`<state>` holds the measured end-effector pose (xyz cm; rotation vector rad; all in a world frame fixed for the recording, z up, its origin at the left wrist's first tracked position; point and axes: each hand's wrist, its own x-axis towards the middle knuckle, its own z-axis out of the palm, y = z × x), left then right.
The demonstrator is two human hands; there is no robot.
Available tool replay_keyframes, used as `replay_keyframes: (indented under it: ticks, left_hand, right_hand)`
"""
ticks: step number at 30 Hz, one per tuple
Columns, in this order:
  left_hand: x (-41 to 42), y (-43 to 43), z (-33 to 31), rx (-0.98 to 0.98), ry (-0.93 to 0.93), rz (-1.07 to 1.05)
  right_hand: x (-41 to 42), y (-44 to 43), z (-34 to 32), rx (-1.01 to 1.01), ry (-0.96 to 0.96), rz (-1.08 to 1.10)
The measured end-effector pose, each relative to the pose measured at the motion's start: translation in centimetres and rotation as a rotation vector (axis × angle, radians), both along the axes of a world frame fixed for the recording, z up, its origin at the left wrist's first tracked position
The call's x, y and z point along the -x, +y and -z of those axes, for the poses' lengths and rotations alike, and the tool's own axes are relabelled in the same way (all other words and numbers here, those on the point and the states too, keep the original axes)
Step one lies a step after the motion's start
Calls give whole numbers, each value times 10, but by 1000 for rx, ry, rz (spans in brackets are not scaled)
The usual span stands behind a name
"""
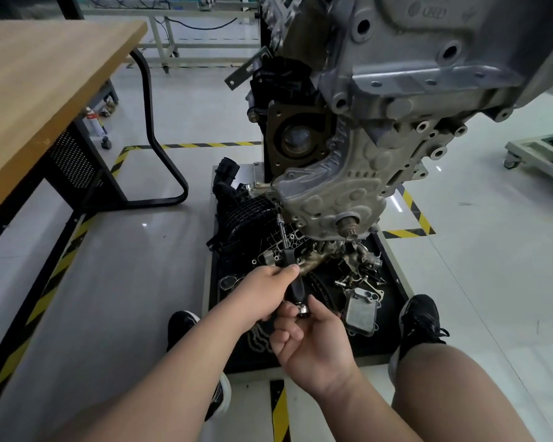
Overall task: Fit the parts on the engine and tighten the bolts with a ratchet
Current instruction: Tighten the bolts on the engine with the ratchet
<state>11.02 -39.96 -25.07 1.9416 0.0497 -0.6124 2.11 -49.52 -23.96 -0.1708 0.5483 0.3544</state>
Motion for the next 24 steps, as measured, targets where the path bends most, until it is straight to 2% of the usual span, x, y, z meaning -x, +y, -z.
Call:
replay_keyframes:
  ticks: [4,13,18,24]
  left_hand:
    - [-1,1,2,8,0,-10]
    - [1,0,4,19,-56,-14]
    - [1,0,6,-11,-105,-12]
    - [-1,-2,10,-133,-216,-12]
  right_hand:
    - [-1,4,3,-92,15,4]
    - [-1,6,-2,41,9,-14]
    - [0,8,1,399,-26,-28]
    - [6,10,5,1037,-190,-56]
